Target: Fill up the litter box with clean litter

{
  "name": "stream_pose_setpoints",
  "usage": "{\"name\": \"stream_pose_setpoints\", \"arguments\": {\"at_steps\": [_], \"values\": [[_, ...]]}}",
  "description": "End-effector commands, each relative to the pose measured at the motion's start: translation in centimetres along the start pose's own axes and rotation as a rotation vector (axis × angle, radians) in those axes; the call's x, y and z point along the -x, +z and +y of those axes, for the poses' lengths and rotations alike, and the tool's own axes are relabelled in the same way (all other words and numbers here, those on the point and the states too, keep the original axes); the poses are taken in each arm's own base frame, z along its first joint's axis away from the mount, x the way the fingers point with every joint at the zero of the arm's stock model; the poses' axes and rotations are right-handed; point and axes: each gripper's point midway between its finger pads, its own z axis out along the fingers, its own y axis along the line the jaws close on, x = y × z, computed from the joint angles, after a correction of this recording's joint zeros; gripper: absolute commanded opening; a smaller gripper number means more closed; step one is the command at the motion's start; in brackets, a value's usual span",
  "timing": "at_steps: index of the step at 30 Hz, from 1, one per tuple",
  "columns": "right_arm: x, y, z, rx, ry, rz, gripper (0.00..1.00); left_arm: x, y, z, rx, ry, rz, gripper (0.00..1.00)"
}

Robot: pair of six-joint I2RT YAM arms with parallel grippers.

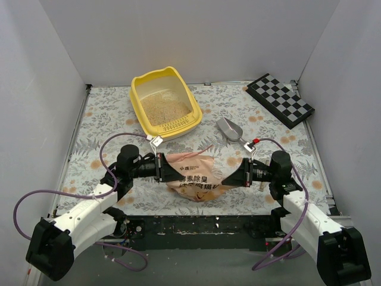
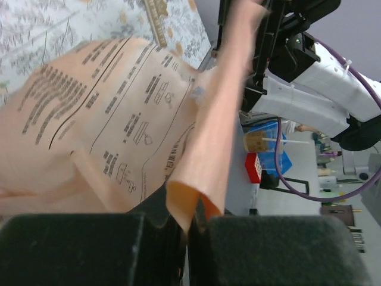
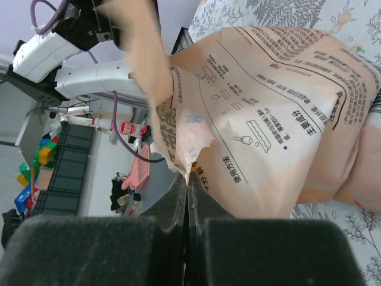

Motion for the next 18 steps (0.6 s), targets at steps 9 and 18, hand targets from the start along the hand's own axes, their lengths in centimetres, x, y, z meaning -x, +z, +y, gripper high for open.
{"name": "stream_pose_setpoints", "arguments": {"at_steps": [9,18], "values": [[-3.6,-1.3,-1.8,-0.055,0.205,0.071,0.01,-5.9,-2.1,2.5,0.194,-0.358,0.233,0.00],[-3.0,-1.7,-3.3,-0.191,0.189,0.054,0.01,-5.9,-1.9,2.4,0.174,-0.361,0.258,0.00]]}}
